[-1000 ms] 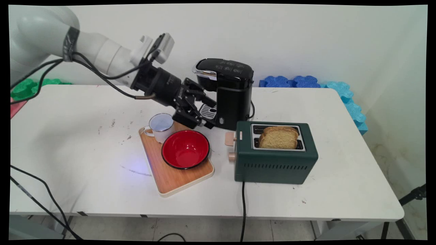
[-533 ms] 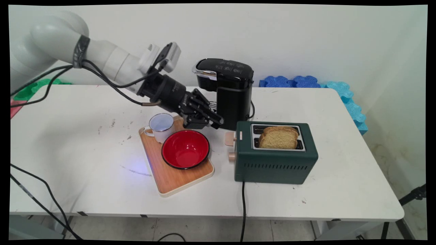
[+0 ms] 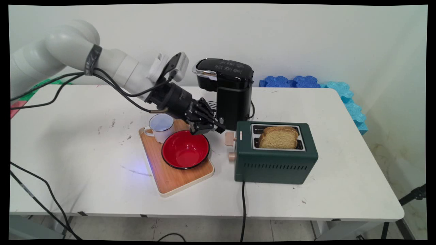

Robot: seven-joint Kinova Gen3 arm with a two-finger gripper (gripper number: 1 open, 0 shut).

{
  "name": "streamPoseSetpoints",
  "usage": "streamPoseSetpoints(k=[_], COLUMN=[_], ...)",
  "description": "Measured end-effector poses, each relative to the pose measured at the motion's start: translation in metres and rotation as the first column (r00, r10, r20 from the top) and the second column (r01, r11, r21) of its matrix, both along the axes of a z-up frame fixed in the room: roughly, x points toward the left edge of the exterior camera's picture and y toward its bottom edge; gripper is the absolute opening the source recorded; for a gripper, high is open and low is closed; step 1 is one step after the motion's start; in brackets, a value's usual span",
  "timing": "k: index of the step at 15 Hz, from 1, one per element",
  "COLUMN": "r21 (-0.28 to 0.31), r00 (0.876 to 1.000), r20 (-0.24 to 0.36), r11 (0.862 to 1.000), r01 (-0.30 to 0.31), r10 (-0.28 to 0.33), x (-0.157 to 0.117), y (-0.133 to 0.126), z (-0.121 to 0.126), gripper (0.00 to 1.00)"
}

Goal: Press the toaster switch

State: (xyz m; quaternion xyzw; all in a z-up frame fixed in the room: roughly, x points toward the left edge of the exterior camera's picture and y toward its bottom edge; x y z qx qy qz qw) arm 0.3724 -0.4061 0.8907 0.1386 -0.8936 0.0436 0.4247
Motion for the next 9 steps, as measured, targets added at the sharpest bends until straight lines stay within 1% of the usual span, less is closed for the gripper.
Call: streamPoseSetpoints(k=[9], r21=[0.010], r00=[1.000], r20=[0.009], r11=[1.000], r01=[-0.002], r10=[0.002], x=[-0.015], y=[-0.006], z=[-0.015], gripper=[0.00])
